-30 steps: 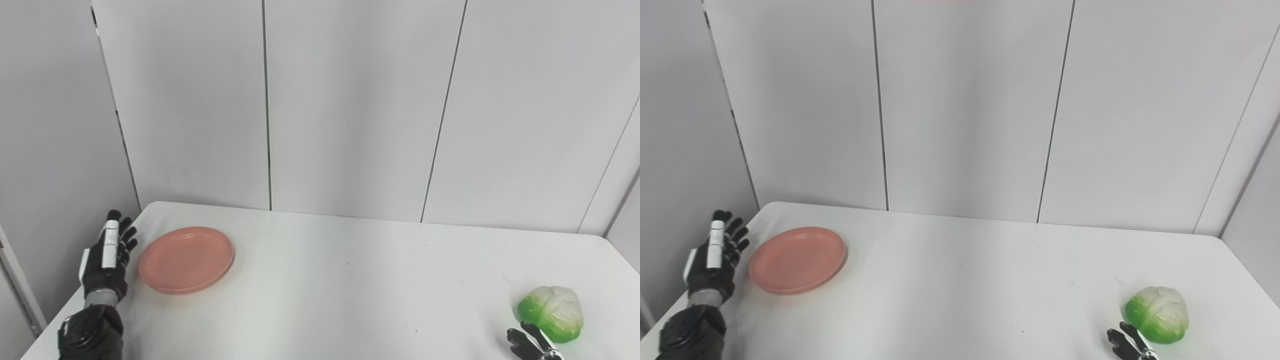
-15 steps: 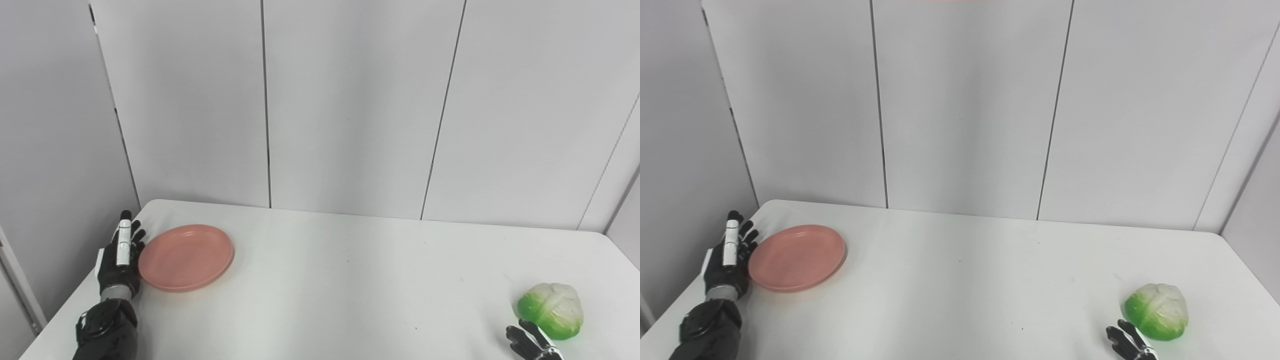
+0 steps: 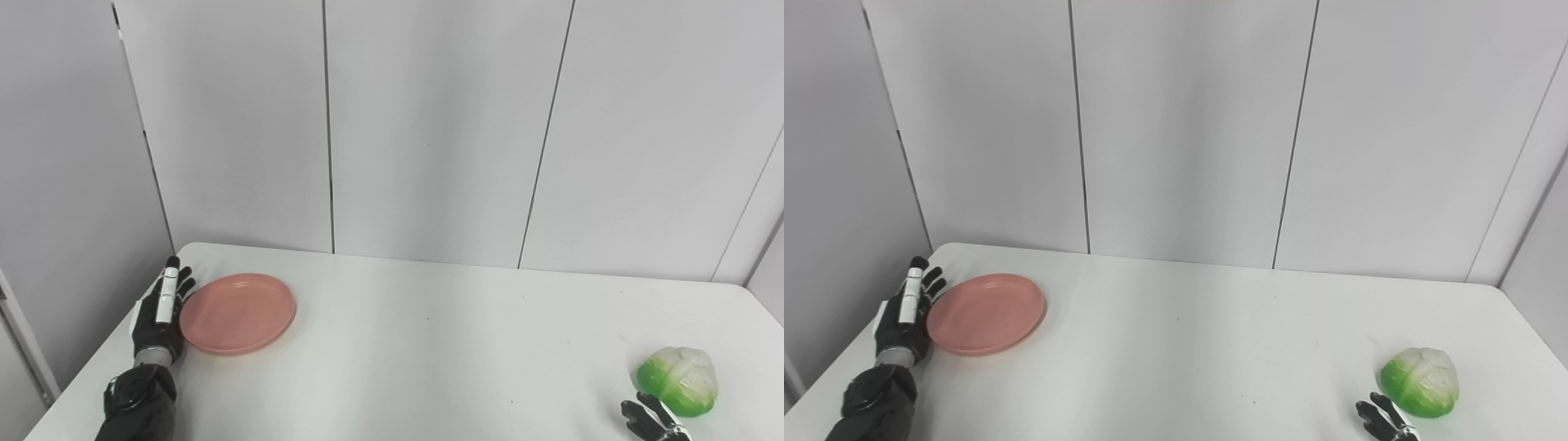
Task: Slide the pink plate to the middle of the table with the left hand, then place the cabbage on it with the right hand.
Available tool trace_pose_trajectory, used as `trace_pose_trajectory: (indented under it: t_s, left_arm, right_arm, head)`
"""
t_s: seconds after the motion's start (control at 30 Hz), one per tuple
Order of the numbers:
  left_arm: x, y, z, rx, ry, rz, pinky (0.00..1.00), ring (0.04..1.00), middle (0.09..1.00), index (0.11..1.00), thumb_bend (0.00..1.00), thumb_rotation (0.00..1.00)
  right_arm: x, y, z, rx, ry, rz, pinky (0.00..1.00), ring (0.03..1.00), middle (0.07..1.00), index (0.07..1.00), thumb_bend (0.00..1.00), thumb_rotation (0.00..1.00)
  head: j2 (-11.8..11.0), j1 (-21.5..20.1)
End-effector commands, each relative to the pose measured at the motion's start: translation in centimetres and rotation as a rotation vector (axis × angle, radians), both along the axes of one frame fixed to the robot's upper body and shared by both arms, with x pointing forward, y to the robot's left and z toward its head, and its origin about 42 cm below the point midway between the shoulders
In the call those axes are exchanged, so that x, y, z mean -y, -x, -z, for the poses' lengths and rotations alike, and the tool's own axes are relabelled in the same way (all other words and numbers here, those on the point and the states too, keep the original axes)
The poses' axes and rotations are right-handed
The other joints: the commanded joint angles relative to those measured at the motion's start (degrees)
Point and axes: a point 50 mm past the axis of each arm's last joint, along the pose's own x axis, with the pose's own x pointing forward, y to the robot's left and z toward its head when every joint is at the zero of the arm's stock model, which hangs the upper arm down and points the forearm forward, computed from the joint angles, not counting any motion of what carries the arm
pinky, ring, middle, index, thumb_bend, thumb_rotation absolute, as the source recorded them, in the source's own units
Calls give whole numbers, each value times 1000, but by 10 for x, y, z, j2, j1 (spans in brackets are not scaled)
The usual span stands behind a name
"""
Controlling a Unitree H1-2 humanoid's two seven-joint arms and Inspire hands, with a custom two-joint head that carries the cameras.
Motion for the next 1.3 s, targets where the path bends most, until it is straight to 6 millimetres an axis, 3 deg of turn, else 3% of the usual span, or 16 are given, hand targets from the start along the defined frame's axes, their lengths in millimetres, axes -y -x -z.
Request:
trace_pose_trajectory:
  t_s: [0.0, 0.43, 0.93, 1.27]
  left_arm:
    - [4, -10, -17, 54, 12, 35, 859, 911, 913, 896, 865, 769]
    - [22, -11, -12, 49, 38, 102, 871, 931, 928, 905, 832, 753]
    - [67, -19, 1, 40, 54, 195, 802, 914, 923, 889, 849, 739]
    - [102, -20, -4, 79, 61, 299, 815, 922, 924, 915, 912, 792]
  right_arm:
    - [-7, -2, 22, -144, -15, -6, 827, 806, 776, 811, 724, 695]
    - [-10, -3, 23, -144, -14, -7, 825, 801, 767, 791, 710, 694]
    - [-13, 0, 20, -145, -9, -5, 823, 799, 760, 779, 734, 696]
    - [-25, -1, 11, -145, 7, -7, 819, 795, 765, 781, 722, 716]
  head:
    - [0, 0]
    - [-2, -3]
    - [5, -11]
    - [22, -51]
